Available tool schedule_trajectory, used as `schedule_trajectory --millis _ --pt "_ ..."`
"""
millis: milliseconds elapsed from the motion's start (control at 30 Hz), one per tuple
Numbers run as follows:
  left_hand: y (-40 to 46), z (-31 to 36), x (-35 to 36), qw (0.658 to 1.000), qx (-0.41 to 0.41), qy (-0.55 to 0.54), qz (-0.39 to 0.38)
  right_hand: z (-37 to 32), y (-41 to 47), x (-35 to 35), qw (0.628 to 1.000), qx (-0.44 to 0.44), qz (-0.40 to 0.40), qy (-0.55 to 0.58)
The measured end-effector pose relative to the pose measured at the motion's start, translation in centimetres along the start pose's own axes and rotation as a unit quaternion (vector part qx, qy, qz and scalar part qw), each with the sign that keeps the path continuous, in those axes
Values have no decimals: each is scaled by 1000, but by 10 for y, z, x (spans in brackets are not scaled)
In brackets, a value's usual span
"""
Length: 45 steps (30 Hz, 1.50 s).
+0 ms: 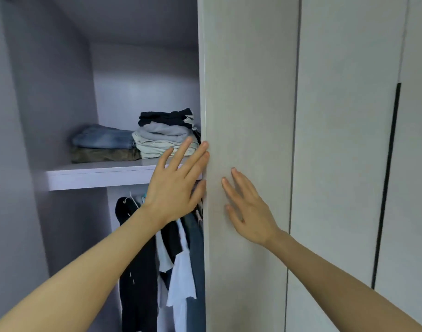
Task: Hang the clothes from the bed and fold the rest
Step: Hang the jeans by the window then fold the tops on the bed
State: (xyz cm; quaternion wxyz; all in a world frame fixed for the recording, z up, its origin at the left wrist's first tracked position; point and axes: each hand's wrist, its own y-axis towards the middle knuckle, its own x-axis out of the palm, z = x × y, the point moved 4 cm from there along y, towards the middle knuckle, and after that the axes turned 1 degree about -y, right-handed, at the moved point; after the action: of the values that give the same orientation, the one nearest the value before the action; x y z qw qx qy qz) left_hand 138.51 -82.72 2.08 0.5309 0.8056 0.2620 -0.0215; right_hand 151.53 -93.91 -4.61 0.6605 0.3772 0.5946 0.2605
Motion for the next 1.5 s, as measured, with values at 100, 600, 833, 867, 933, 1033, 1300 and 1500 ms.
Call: schedule_trajectory --millis 100,600,833,867,933,1033,1300,1500 --pt "-14 -32 23 984 -93 72 -133 2 28 36 995 23 -83 -53" --pt "-81 -65 10 903 -312 46 -293 -49 41 71 989 46 -136 32" --pt "-190 -47 -116 911 -375 80 -154 -171 -25 109 962 -66 -172 203" --pt "-202 -46 -129 906 -383 86 -162 -192 -27 114 955 -84 -175 224" --pt "-222 -45 -161 900 -388 109 -167 -235 -30 122 940 -112 -172 272" --pt "-246 -50 -218 892 -378 192 -158 -302 -34 128 915 -164 -188 317" --pt "-299 -105 -292 773 -612 88 -141 -381 -25 120 887 -240 -170 357" --pt "-295 -109 -278 774 -629 -61 27 -363 -21 111 897 -209 -123 369"
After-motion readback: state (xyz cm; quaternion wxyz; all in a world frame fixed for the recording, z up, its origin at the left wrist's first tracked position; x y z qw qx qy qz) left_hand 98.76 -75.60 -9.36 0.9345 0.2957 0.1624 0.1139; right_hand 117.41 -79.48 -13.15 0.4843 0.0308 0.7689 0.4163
